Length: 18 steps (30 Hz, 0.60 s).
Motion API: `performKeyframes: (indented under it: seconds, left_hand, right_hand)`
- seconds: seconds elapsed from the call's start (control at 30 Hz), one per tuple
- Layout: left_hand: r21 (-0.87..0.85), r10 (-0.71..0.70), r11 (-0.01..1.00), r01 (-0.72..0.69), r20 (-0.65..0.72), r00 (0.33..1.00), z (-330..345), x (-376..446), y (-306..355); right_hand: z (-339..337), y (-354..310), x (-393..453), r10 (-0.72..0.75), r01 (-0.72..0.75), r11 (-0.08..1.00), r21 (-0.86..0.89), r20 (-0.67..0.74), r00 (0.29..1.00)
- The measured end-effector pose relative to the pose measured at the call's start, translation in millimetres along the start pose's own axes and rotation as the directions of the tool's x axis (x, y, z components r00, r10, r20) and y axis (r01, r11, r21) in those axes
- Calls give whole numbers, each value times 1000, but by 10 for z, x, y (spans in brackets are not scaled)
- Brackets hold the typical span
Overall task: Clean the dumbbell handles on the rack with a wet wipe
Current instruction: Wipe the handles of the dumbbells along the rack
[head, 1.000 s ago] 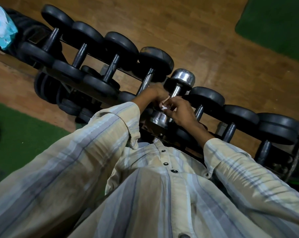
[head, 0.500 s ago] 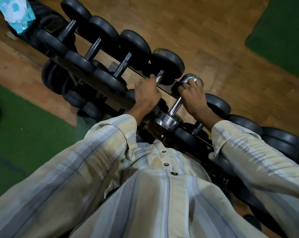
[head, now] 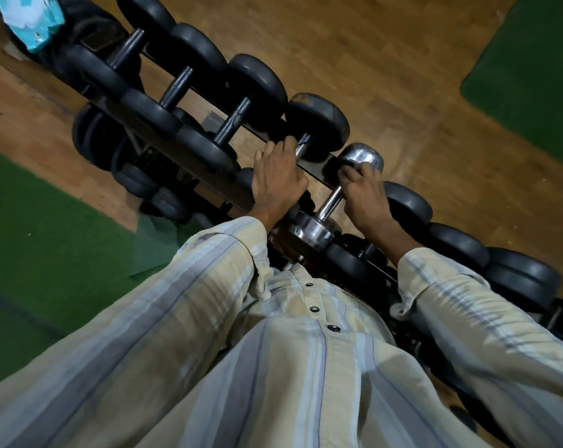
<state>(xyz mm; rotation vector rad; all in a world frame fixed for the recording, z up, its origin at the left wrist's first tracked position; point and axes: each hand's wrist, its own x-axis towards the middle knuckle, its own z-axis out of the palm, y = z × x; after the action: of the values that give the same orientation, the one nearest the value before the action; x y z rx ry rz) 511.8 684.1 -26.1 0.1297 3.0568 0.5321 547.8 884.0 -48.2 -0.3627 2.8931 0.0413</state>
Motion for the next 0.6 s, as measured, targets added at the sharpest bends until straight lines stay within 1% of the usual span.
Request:
performKeyframes:
  seconds: [0.1,0.2,0.3,0.4,0.47,0.53,0.6]
  left_hand:
    - [12,-8,1000,8,2,1000,-3,0,14]
    - [39,-7,999,7,4,1000,-4,-2,19]
    - [42,-10,999,10,3,1000,2,-6,16]
    - [29,-16,999,16,3,1000,6,-10,25]
    - [27,-16,1000,16,0,1000,9,-10,23]
    - [35,-13,999,13,-1,1000,11,-9,18]
    - [42,-13,999,13,-1,1000,13,-7,20]
  right_hand:
    - [56,-172,-112,-43,41,995,86,21,999]
    - [114,-310,-342,-113,103,953,285,18,993]
    - [129,-341,-500,-96,94,924,370,-11,995]
    - [156,-296,-523,10,3,934,357,-33,999]
    - [157,-240,-468,79,-81,940,332,21,997]
    - [146,-208,-372,172,-198,887,417,100,980]
    - [101,-240,-295,266,-294,786,543,131,955]
